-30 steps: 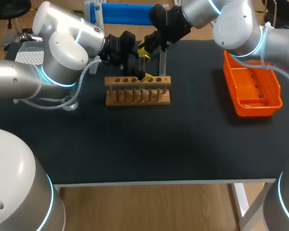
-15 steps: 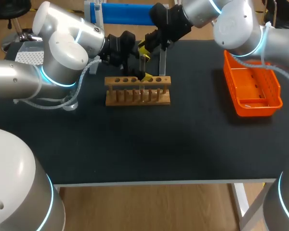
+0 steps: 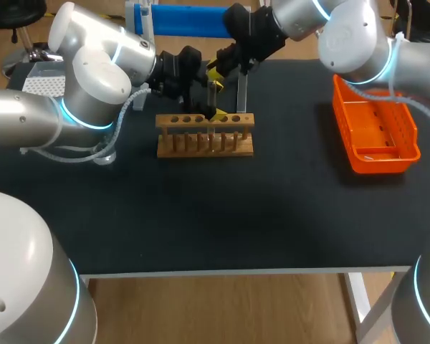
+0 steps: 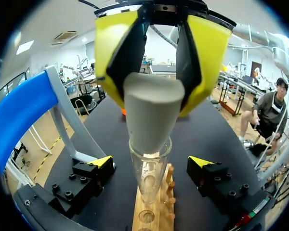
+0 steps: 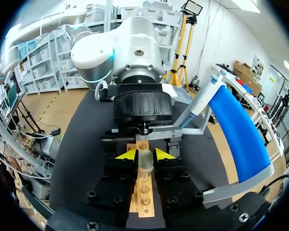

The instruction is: Invert the test tube, pick up the pipette, mount the tip to pipette, aspirate from beaker and dispense into the tube, eject the tip, return the pipette, and cap with the stopper.

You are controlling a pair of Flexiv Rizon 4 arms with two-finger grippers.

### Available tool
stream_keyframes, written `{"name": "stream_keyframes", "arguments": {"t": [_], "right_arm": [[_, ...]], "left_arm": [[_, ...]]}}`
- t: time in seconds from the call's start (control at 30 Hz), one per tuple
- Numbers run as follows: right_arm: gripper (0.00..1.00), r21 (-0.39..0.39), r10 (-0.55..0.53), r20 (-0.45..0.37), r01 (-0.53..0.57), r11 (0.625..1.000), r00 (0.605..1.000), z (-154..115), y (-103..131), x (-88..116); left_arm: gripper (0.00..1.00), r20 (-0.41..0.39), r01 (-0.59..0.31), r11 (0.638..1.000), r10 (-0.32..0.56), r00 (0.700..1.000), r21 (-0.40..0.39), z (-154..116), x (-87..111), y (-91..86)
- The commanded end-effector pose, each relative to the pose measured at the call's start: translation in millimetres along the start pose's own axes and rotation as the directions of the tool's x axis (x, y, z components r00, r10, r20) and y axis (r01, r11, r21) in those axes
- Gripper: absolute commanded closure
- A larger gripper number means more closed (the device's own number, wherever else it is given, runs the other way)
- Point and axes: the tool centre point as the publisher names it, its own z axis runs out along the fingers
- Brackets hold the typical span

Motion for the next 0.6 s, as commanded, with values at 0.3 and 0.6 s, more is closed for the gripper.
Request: {"name": "stream_keyframes", "arguments": {"t": [0.3,0.6], "right_arm": [[1.00,0.006,0.007,-0.004,-0.007,1.000,1.000,3.2,-2.9,2.1],[1.00,0.011,0.014,-0.009,-0.014,1.000,1.000,4.8,-6.3,4.2]], "left_arm": [[0.00,-0.001,0.001,1.000,-0.001,1.000,-0.002,0.1,-0.3,-0.3],[0.00,-0.001,0.001,1.000,-0.001,1.000,-0.002,0.1,-0.3,-0.3]]}}
